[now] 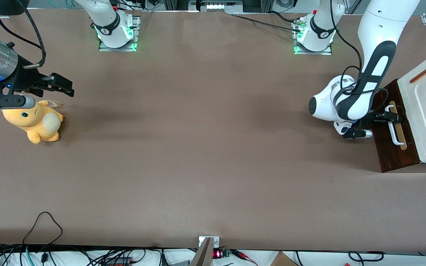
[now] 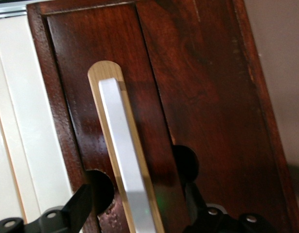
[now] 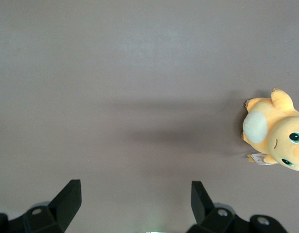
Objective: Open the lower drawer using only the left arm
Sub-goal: 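Close the left gripper around the white drawer handle, then pull the handle with the left gripper, sliding the drawer out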
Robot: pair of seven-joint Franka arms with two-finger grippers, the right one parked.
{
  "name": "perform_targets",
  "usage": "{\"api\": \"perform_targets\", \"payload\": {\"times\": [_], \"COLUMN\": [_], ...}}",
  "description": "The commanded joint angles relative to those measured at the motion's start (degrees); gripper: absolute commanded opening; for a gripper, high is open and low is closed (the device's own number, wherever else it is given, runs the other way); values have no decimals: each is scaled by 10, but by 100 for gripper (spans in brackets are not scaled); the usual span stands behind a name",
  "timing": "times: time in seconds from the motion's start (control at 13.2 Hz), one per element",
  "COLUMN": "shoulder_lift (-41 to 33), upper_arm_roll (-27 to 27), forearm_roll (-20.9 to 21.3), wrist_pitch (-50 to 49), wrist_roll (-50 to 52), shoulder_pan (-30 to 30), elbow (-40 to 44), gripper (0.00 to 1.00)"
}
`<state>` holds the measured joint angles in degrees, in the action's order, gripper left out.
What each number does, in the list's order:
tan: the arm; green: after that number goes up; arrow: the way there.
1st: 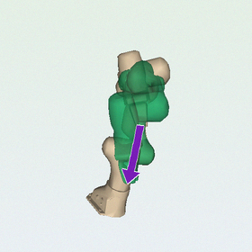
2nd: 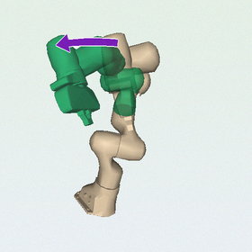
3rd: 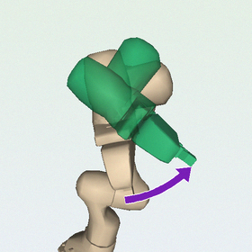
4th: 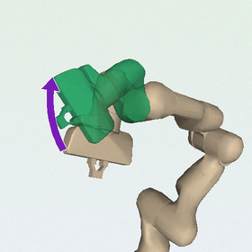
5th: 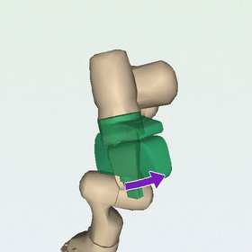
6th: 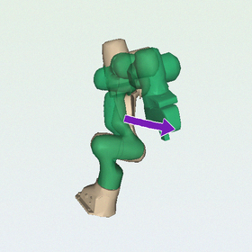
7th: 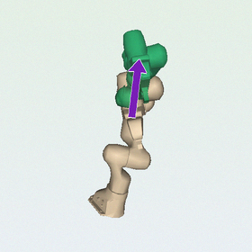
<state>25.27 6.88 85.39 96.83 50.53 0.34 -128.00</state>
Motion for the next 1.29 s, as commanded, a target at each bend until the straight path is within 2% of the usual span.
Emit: {"api": "perform_targets", "payload": {"times": [0.0,0.08,0.38,0.83,0.91,1.21], "shoulder_lift": [0,0,4,2,1,-1], "upper_arm_roll": [-11,-11,-13,-14,-14,-10], "forearm_roll": [19,19,19,20,20,18], "wrist_pitch": [7,7,18,27,30,29], "wrist_roll": [9,9,9,11,13,13], "shoulder_pan": [-4,-5,-5,-6,-6,-27], "elbow": [-1,-1,-1,1,3,10], "gripper": [75,71,42,3,0,0]}}
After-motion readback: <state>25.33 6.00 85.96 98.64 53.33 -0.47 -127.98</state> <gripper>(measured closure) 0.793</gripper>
